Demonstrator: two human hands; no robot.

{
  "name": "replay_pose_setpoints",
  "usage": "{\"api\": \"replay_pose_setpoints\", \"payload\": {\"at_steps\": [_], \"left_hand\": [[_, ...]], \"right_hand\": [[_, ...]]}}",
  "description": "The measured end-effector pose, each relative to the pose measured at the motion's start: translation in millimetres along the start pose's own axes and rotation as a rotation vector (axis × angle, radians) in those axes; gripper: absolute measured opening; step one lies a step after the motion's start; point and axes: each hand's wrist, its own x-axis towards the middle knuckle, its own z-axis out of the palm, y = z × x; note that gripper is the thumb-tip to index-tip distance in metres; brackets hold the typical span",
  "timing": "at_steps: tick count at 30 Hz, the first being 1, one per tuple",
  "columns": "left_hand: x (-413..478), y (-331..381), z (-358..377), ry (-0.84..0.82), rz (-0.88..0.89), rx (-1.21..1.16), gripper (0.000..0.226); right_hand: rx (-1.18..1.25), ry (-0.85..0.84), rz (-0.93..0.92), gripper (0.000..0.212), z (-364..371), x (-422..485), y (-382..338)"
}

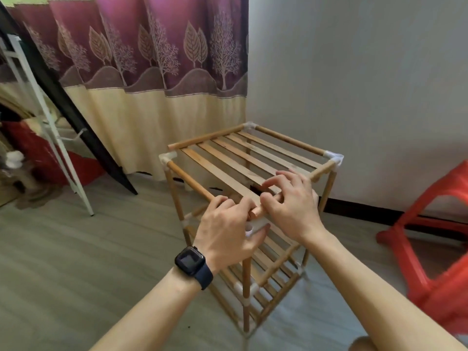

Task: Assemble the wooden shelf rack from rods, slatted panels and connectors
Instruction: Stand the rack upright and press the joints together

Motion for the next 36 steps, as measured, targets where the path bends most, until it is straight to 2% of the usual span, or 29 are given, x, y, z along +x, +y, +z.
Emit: {"api": "replay_pose_setpoints", "payload": {"at_steps": [4,8,14,18,25,32,36], "left_hand": [[-2,1,7,0.157,0.124,0.055,0.024],[-6,-1,8,0.204,0.188,0.05,0.026],[-6,-7,13,0.276,0.198,-0.035,0.034],[-7,-5,10,0.258,0.181,-0.027,0.025],[-14,-9,15,0.246,0.051,-0.094,0.025],[-17,-11,23,0.299,0.087,-0.094,0.028],[-13,-5,24,0.249,0.064,-0.103,0.027]], "right_hand": [[0.048,0.064,0.018,0.042,-2,10,8],[0.097,0.142,0.053,0.034,-6,19,20],[0.117,0.17,0.067,0.029,-2,24,23],[0.096,0.16,0.068,0.031,3,22,27],[0.051,0.169,0.089,0.032,14,19,14],[-0.036,0.135,0.051,0.024,21,7,9],[0.045,0.089,0.077,0.026,12,9,15]]}}
